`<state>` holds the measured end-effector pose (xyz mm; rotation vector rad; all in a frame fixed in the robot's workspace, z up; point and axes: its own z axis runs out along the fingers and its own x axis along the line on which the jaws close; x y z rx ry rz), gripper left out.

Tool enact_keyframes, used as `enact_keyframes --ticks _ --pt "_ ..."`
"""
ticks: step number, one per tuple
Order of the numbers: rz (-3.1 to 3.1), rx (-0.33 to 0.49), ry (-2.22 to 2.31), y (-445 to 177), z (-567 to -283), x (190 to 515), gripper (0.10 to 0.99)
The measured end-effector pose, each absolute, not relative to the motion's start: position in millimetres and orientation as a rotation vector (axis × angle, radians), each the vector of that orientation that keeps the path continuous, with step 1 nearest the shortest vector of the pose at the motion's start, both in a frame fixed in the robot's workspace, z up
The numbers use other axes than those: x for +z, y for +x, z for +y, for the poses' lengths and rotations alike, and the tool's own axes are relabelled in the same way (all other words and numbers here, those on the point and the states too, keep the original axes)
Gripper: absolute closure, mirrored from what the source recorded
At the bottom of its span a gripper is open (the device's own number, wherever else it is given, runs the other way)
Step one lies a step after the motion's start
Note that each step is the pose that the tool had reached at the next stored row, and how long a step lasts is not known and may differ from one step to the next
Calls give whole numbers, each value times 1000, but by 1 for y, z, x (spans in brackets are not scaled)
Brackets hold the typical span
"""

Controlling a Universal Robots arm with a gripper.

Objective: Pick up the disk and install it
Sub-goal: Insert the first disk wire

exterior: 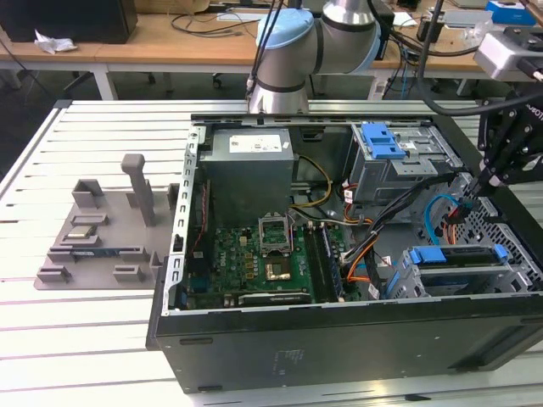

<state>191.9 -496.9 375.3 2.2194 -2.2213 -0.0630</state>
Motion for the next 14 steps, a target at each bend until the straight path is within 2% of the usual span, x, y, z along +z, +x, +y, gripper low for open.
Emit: enact_keyframes --ticks 2,3,4,9,14 --pt "-2221 -63 2220 192 -497 375 980" --pt "-2221 -63 2219 192 -497 375 851" --pt "-2221 -63 2219 192 -497 375 784" --pt "-2204 -22 2201 191 -485 364 784" --pt "-2191 7 2187 189 -485 358 784"
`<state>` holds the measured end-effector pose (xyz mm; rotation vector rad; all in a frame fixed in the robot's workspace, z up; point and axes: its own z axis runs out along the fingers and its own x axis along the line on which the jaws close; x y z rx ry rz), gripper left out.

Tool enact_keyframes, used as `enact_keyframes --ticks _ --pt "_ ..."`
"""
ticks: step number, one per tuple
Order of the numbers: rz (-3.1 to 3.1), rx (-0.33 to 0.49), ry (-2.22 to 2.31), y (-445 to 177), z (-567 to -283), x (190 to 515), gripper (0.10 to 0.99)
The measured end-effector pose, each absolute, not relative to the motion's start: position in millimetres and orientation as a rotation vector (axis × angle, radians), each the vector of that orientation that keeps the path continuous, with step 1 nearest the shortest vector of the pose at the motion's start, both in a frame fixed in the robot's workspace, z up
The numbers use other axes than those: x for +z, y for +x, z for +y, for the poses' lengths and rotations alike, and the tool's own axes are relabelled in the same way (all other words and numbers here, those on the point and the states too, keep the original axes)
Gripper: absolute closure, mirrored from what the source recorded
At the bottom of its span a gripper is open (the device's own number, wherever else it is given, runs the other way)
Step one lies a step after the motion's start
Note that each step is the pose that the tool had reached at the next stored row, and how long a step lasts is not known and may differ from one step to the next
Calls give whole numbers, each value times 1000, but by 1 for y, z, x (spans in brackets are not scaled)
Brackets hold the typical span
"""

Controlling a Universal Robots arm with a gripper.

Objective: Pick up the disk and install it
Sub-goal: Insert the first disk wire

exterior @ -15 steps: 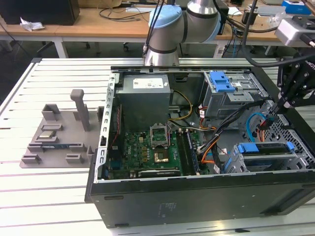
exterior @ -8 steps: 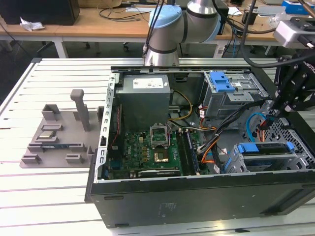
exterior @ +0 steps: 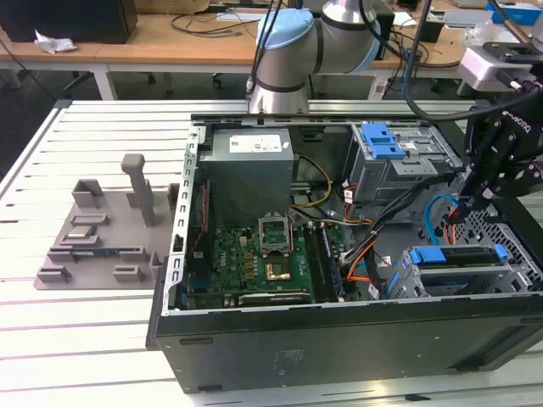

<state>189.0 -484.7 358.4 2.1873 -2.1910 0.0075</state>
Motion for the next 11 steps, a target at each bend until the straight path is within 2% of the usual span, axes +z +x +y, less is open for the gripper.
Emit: enact_keyframes --ticks 8,9,11 --pt "-2188 14 2184 189 -485 355 784" --pt "-2188 14 2184 189 -485 355 800" --pt "-2188 14 2184 189 -485 355 918"
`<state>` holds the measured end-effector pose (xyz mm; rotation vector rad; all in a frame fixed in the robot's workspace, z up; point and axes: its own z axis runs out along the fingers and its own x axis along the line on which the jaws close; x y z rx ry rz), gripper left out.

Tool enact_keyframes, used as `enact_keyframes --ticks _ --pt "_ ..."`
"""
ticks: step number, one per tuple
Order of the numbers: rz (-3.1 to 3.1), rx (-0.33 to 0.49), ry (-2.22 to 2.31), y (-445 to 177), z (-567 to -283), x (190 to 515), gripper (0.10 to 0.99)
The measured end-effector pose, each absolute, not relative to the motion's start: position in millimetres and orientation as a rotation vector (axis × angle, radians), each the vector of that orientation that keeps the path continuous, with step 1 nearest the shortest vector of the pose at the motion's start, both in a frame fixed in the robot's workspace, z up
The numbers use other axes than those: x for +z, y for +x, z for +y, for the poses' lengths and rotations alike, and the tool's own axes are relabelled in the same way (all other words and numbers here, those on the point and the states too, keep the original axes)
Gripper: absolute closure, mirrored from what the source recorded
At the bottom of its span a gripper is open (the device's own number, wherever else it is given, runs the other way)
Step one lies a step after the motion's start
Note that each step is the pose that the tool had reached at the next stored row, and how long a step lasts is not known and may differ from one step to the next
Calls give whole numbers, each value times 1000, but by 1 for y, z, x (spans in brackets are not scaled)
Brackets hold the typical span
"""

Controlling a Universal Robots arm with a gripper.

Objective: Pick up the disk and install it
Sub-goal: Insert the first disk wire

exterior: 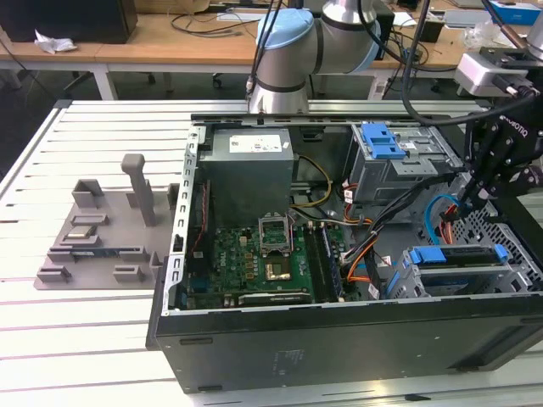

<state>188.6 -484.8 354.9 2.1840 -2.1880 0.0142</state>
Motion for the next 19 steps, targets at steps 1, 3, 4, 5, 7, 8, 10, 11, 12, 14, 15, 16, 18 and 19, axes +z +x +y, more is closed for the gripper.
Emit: enact_keyframes --ticks 1,3,4,5,7,8,10,11,12,14,15,16,18,19 --pt "-2188 14 2184 189 -485 355 918" --pt "-2188 14 2184 189 -485 355 918" --pt "-2188 14 2184 188 -488 355 918" --pt "-2188 14 2184 186 -494 355 918" --pt "-2188 14 2184 184 -509 355 918" --pt "-2188 14 2184 183 -516 354 918" --pt "-2188 15 2184 183 -524 354 918" --pt "-2187 15 2184 182 -529 354 918" --pt "-2187 14 2185 182 -532 353 918" --pt "-2187 14 2185 182 -534 350 918" --pt "-2187 14 2185 182 -535 349 918" --pt "-2187 15 2185 182 -535 349 918" --pt "-2187 14 2185 182 -536 348 918" --pt "-2187 15 2185 182 -536 348 918"
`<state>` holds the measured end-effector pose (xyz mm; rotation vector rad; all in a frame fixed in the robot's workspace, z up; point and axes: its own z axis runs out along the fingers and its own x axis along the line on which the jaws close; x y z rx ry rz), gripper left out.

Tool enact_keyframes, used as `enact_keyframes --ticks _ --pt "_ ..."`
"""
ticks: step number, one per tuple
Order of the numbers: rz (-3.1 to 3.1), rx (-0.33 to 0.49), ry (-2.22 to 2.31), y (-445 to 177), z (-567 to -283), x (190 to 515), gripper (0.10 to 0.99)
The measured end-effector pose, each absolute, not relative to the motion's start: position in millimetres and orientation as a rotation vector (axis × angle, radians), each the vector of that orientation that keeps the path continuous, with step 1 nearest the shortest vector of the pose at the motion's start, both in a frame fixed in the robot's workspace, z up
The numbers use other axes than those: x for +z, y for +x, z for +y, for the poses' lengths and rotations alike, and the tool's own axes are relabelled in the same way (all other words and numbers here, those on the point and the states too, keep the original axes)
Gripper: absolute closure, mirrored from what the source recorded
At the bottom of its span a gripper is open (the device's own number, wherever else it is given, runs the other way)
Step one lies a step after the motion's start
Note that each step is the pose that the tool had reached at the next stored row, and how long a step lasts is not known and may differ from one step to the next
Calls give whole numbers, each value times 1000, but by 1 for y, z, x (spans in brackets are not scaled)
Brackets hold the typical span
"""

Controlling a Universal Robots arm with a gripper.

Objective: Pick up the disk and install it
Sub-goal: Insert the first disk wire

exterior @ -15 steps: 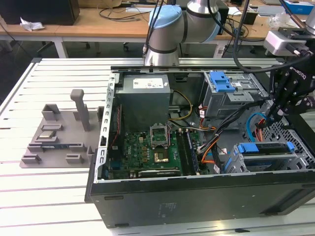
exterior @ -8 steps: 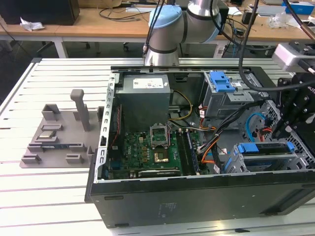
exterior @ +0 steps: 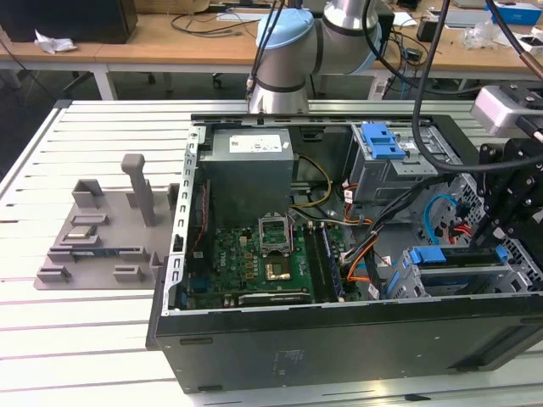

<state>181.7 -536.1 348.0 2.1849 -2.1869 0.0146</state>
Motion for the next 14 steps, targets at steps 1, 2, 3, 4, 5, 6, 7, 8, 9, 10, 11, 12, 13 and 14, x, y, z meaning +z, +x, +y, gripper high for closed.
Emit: enact_keyframes --ticks 1,2,3,4,5,6,7,8,9,10,11,12,13,14 --pt "-2187 14 2185 182 -536 347 918" --pt "-2187 14 2185 182 -536 346 918" --pt "-2187 14 2185 181 -536 345 918" --pt "-2187 14 2185 181 -536 345 918" --pt "-2187 14 2185 181 -536 344 918" --pt "-2187 14 2185 181 -536 343 918" --pt "-2187 14 2185 181 -536 343 918" --pt "-2187 14 2185 181 -536 343 918" --pt "-2187 13 2186 181 -536 342 918" --pt "-2188 13 2186 181 -536 342 918" --pt "-2188 12 2186 181 -536 341 918" --pt "-2188 12 2186 181 -536 341 918" --pt "-2188 12 2186 181 -536 341 918" --pt "-2188 12 2186 181 -536 341 918"
